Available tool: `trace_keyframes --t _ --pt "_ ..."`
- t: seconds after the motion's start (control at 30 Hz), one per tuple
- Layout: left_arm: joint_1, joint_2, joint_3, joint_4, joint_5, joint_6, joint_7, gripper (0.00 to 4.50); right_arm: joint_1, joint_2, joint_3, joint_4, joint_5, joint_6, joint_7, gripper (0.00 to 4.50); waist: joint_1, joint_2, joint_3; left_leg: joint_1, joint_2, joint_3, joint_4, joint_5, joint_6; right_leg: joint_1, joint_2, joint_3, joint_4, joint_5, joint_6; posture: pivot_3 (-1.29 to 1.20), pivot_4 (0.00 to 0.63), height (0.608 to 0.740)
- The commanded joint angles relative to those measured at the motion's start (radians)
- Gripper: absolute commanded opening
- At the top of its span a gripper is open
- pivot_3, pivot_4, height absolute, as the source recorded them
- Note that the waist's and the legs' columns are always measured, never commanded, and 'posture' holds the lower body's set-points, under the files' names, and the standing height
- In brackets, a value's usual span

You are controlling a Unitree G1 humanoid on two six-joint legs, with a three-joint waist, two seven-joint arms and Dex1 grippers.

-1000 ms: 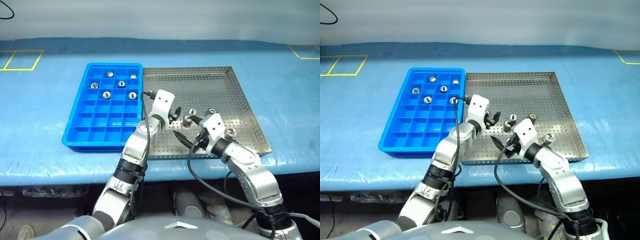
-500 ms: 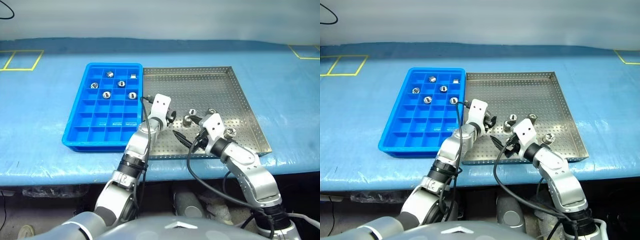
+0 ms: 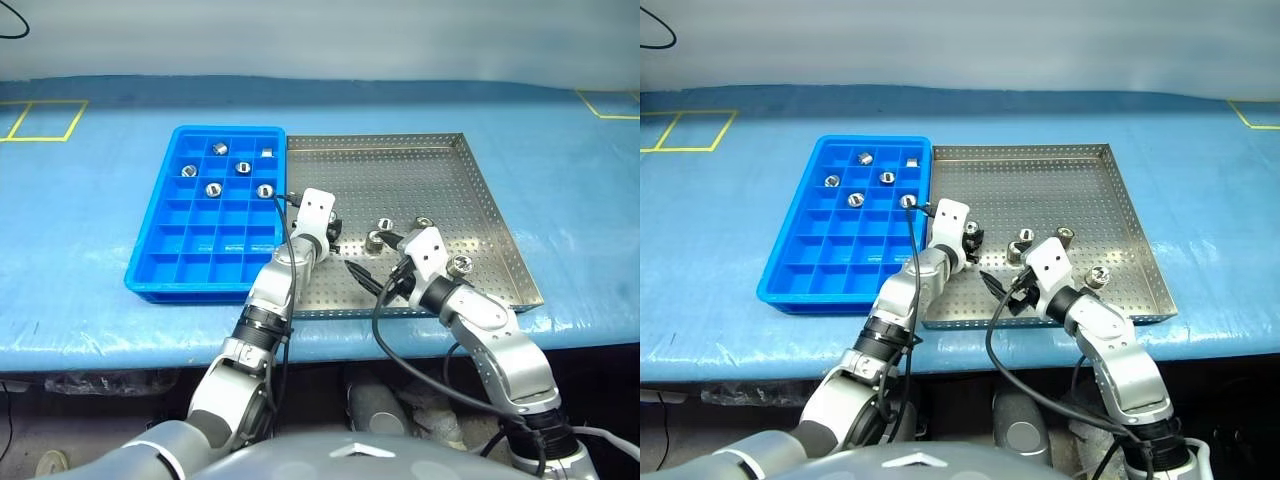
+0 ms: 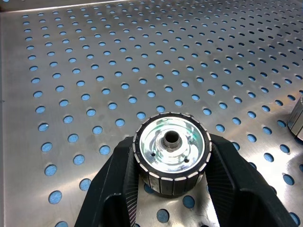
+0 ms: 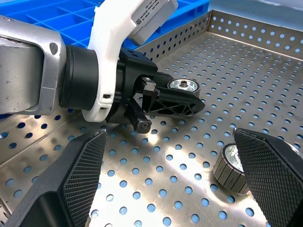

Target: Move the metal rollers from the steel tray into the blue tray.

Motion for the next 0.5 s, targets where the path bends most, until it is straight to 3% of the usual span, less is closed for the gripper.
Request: trace_keyframes --t 0.03,0.3,0.5 --pt "0.028 -0.033 -0.010 -0.153 0.007 -0.049 0.037 1.71 -0.003 0.006 -0.007 -0.013 -0.002 -0.024 -0.007 4.50 0.000 0.000 0.000 0.000 0.000 0.000 0.000 0.000 0.000 -0.001 0.000 0.000 0.000 0.000 0.000 -0.11 0.150 0.740" --pt "0.160 -0.057 -0.018 -0.470 0.086 -0.122 0.229 1.71 -0.031 0.017 0.009 0.031 -0.012 -0.039 0.004 4.50 0.014 -0.001 0.001 0.000 0.000 0.000 -0.002 0.000 0.000 -0.001 0.000 0.000 0.000 0.001 0.001 -0.07 0.150 0.740" --pt "0.199 -0.039 0.042 -0.547 0.110 -0.113 0.361 1.71 -0.043 0.021 0.024 0.047 -0.013 -0.045 0.015 4.50 0.020 -0.001 0.001 0.000 0.000 0.000 -0.001 0.000 0.000 -0.001 0.000 0.000 0.000 0.001 0.001 -0.05 0.150 0.740"
